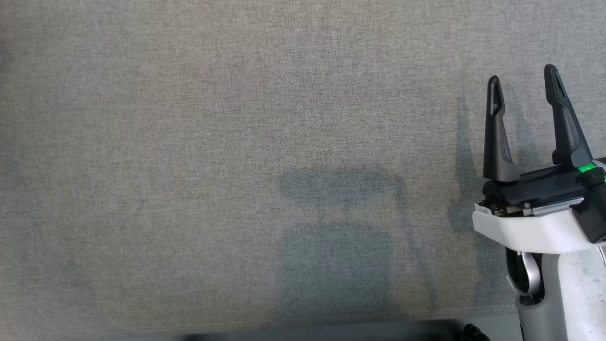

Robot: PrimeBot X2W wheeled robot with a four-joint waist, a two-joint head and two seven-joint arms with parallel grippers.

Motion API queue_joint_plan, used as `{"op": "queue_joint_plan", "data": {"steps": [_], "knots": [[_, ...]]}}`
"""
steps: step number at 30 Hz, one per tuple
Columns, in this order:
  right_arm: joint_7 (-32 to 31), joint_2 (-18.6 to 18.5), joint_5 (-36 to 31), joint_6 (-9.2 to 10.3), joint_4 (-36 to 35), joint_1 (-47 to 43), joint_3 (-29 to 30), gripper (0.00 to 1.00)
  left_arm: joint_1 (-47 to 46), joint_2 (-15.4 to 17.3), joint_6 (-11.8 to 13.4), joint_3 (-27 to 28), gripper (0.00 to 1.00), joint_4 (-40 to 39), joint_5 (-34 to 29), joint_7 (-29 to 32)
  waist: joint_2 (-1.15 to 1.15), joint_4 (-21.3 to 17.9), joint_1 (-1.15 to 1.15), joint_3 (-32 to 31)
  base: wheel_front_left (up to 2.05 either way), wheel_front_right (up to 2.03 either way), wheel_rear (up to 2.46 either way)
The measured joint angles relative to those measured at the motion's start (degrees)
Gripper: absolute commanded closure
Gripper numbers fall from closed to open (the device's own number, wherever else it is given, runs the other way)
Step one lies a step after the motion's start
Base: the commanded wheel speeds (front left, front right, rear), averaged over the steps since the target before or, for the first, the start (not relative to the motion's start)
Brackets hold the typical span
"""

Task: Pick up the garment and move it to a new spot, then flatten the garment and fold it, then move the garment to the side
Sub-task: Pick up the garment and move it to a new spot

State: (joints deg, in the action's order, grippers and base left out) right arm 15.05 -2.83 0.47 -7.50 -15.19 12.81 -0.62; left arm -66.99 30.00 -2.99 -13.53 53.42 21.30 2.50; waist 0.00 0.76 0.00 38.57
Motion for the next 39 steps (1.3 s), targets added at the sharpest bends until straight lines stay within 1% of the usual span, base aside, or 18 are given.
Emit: {"op": "queue_joint_plan", "data": {"steps": [8, 14, 20, 26, 31, 36, 39], "knots": [[0.00, 0.00, 0.99, 0.00, 1.29, 0.39, -0.36, 0.00, -1.16, 0.52, -1.31, -1.35, 1.00, 1.93, -0.36, -3.52, 0.00, -0.05, 0.00, -3.46, 0.00, 0.00, 0.00], [0.00, 0.00, 2.90, 0.00, 3.47, 0.02, -0.45, 0.00, -2.39, 1.48, -2.43, -3.27, 1.00, 1.01, -1.24, -5.37, 0.00, -0.37, 0.00, -9.20, 0.00, 0.00, 0.00], [0.00, 0.00, 4.74, 0.01, 5.19, -1.33, -0.77, 0.00, -3.14, 0.66, -3.54, -5.38, 1.00, -1.68, -1.25, -5.34, 0.00, -0.97, 0.00, -15.42, 0.00, 0.00, 0.00], [0.00, 0.00, 6.39, 0.00, 6.00, -3.77, -0.58, 0.00, -3.10, -2.64, -4.12, -8.49, 1.00, -6.89, 0.15, -4.04, 0.00, -2.20, 0.00, -21.68, 0.00, 0.00, 0.00], [0.00, 0.01, 7.14, 0.00, 6.36, -5.80, 0.15, 0.00, -1.19, -5.46, -4.31, -12.30, 1.00, -14.00, 1.97, -3.05, 0.00, -3.85, 0.00, -25.94, 0.00, 0.00, 0.00], [0.00, 0.00, 7.61, 0.01, 6.58, -7.10, 0.87, 0.00, 2.81, -8.34, -4.33, -16.35, 1.00, -21.94, 5.88, -1.59, 0.00, -6.41, 0.00, -28.37, 0.00, 0.00, 0.00], [0.00, 0.00, 8.23, 0.01, 6.59, -7.23, 0.77, 0.00, 5.34, -11.12, -4.26, -17.35, 1.00, -24.85, 7.68, -1.37, 0.00, -8.06, 0.00, -29.06, 0.00, 0.00, 0.00]]}}
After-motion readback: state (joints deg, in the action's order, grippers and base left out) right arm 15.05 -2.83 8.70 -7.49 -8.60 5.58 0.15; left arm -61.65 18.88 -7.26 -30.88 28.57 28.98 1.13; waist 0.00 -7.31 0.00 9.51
